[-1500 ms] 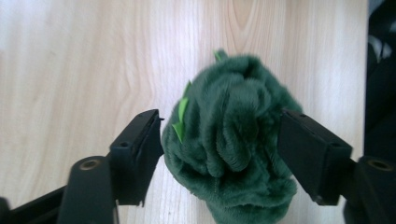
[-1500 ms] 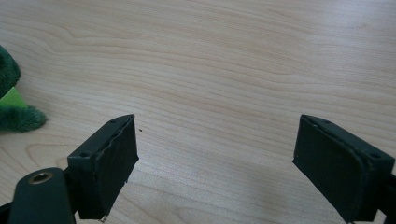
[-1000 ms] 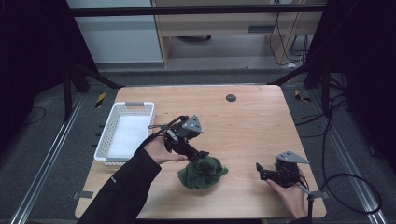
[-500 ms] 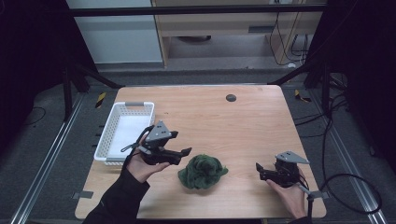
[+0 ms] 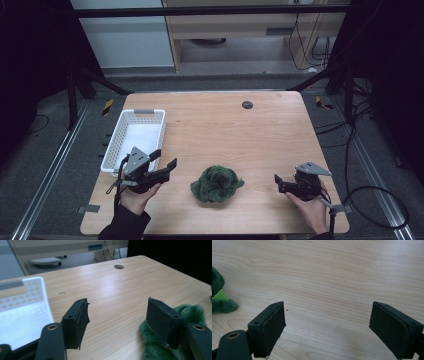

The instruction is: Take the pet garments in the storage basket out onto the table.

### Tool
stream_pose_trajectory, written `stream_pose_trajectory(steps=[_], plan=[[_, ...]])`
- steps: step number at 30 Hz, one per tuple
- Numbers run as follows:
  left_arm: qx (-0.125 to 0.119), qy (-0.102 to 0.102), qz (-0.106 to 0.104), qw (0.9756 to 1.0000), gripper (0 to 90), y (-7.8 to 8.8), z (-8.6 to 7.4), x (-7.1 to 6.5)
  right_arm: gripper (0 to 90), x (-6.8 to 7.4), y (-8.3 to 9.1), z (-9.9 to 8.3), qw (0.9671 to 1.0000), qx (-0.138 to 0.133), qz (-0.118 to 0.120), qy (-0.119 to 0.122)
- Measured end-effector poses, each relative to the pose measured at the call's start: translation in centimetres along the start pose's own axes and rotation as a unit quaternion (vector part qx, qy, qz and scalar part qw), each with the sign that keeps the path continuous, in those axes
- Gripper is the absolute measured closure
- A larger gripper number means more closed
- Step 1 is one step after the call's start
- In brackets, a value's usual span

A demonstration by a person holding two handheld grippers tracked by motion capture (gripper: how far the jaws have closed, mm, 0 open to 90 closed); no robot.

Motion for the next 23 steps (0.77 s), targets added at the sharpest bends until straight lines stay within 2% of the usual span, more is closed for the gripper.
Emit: stream_pose_trajectory(steps=[1,3,5,7,10,14,18,23], plan=[[0.0,0.0,0.0,1.0,35.3,0.0,0.0,0.0,13.3,0.0,0.0,0.0,1.0,0.0,0.0,0.0],[0.006,-0.005,0.03,0.9995,37.6,0.8,-1.3,0.3,13.4,0.0,0.0,0.0,1.0,-0.002,-0.001,0.0],[0.006,-0.002,0.034,0.9994,41.5,1.0,-1.7,0.4,13.4,-0.1,0.0,0.1,1.0,-0.003,-0.002,0.001],[0.012,0.007,0.046,0.9988,43.4,1.7,-2.8,0.9,13.5,-0.1,0.1,0.1,1.0,-0.003,-0.001,-0.001],[0.019,0.009,0.057,0.9982,44.9,2.2,-3.5,1.2,13.5,-0.1,0.1,0.1,1.0,-0.004,-0.001,-0.002],[0.039,0.021,0.081,0.9957,45.1,3.4,-5.6,2.3,13.5,-0.2,0.2,0.0,1.0,-0.005,-0.001,-0.004],[0.051,0.034,0.099,0.9932,43.9,4.4,-7.3,3.4,13.3,-0.3,0.2,0.0,1.0,-0.006,0.0,-0.004],[0.053,0.049,0.102,0.9922,41.3,5.2,-8.3,3.9,13.2,-0.4,0.4,-0.2,0.9999,-0.01,-0.002,-0.005]])
Point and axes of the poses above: each handheld gripper's, and its own axes: y roughly backward along the jaws, z roughly out of its top, x roughly to its left, the point moved 3 cm from there along -y, roughly forward along the jaws, and after that the axes turned 13 degrees about -y, right-handed, at the moved point
